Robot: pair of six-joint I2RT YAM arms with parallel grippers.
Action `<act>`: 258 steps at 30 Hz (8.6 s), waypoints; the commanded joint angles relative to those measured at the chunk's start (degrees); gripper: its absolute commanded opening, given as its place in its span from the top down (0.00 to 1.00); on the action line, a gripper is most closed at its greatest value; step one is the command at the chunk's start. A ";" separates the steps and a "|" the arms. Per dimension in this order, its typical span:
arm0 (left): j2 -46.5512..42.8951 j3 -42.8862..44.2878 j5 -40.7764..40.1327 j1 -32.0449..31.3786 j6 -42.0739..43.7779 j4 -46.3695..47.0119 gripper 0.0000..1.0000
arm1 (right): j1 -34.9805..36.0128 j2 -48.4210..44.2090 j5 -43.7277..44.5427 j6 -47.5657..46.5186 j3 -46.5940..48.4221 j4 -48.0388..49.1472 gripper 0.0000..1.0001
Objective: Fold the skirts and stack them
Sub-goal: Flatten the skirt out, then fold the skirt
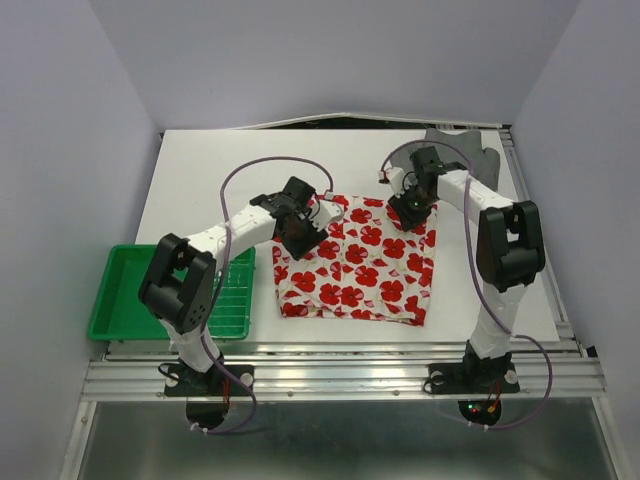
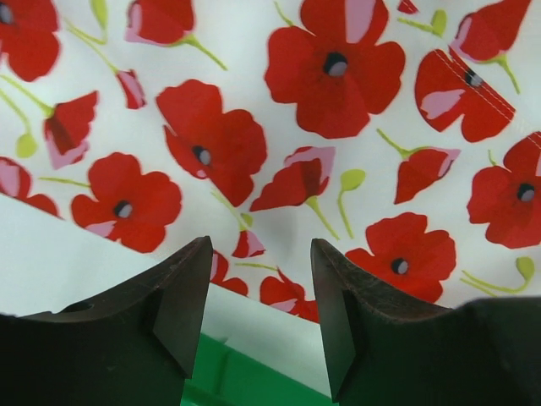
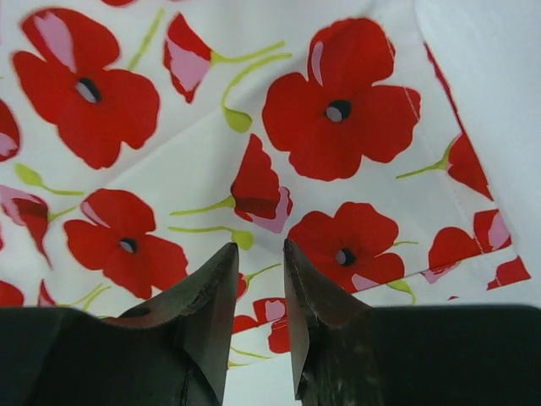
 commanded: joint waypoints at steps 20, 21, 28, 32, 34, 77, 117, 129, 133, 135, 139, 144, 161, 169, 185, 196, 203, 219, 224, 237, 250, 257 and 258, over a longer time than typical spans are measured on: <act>35.44 43.08 -6.18 0.14 2.02 -7.72 0.38 | 1.93 -19.49 -9.92 -8.30 -27.82 -13.01 0.65; 38.33 47.07 -6.36 0.57 2.11 -8.61 0.35 | 2.90 -20.46 -13.88 -7.51 -26.85 -14.43 0.64; 31.72 52.60 -2.24 1.99 1.67 -10.03 0.27 | 5.38 -21.43 -21.92 -2.94 -17.63 -17.43 0.60; 20.45 40.28 -0.21 1.99 -0.17 -5.11 0.27 | 1.25 -20.91 -18.42 0.31 -12.44 -11.66 0.60; 16.24 34.76 0.14 2.25 -1.40 -2.31 0.27 | 1.24 -18.64 -15.16 1.98 -10.42 -8.66 0.61; 18.93 38.23 6.29 12.79 7.02 -9.67 0.34 | 4.94 -6.95 -7.26 7.92 10.75 0.68 0.44; 31.33 40.43 6.03 16.66 8.97 -10.29 0.35 | -0.43 18.73 -2.14 -22.09 21.23 -0.11 0.88; 31.59 44.74 17.01 18.42 11.17 -13.54 0.35 | -0.43 20.05 -0.12 -21.75 24.39 0.67 0.99; 34.92 48.42 17.89 19.21 10.90 -16.43 0.39 | -0.43 20.58 0.32 -21.39 25.80 1.11 0.99; 35.81 49.13 18.24 19.56 10.46 -16.96 0.41 | -0.43 20.67 0.41 -21.39 26.06 1.29 0.99; 37.04 49.66 18.25 19.92 10.81 -17.23 0.47 | -0.43 20.93 1.28 -21.30 26.24 1.91 0.99; 38.89 50.36 18.25 19.92 10.29 -17.32 0.51 | -0.43 21.54 1.46 -21.13 27.03 2.43 0.99; 34.16 48.27 20.18 20.35 8.36 -11.53 1.00 | -0.43 23.04 6.21 -18.14 34.15 8.32 0.99; 23.87 41.32 15.88 20.53 6.95 -0.89 1.00 | -0.95 21.28 8.93 -16.12 41.43 11.84 0.99; 0.59 11.21 14.55 20.53 17.39 9.40 1.00 | 0.36 -2.70 3.14 -17.79 16.60 6.31 0.99; -6.73 -7.11 13.85 19.48 24.35 12.03 1.00 | 3.18 -14.58 1.55 -12.43 -10.66 10.78 0.99; -4.09 -7.21 13.15 18.51 20.05 13.09 1.00 | 3.18 -11.59 3.92 -9.71 -10.33 12.98 0.99; -15.32 -3.40 12.71 16.58 19.07 3.34 1.00 | 3.18 -19.84 6.30 -12.07 -6.87 6.83 0.99; -19.82 -11.67 11.22 13.86 20.22 5.09 1.00 | 3.18 -24.41 6.03 -13.13 -15.58 8.67 0.99; -14.20 -25.22 7.08 8.23 18.11 13.09 1.00 | 3.18 -24.60 3.57 -12.34 -30.89 16.24 0.99; -22.54 -17.59 7.52 8.22 15.39 8.35 1.00 | 3.18 -29.34 1.55 -10.58 -22.28 8.33 0.99; -25.62 -16.25 8.84 8.05 15.47 4.05 1.00 | 3.18 -32.41 0.06 -11.72 -20.68 4.46 0.99; -25.62 -17.04 8.67 8.05 15.82 3.87 1.00 | 3.18 -32.68 -0.29 -11.81 -22.78 4.46 0.99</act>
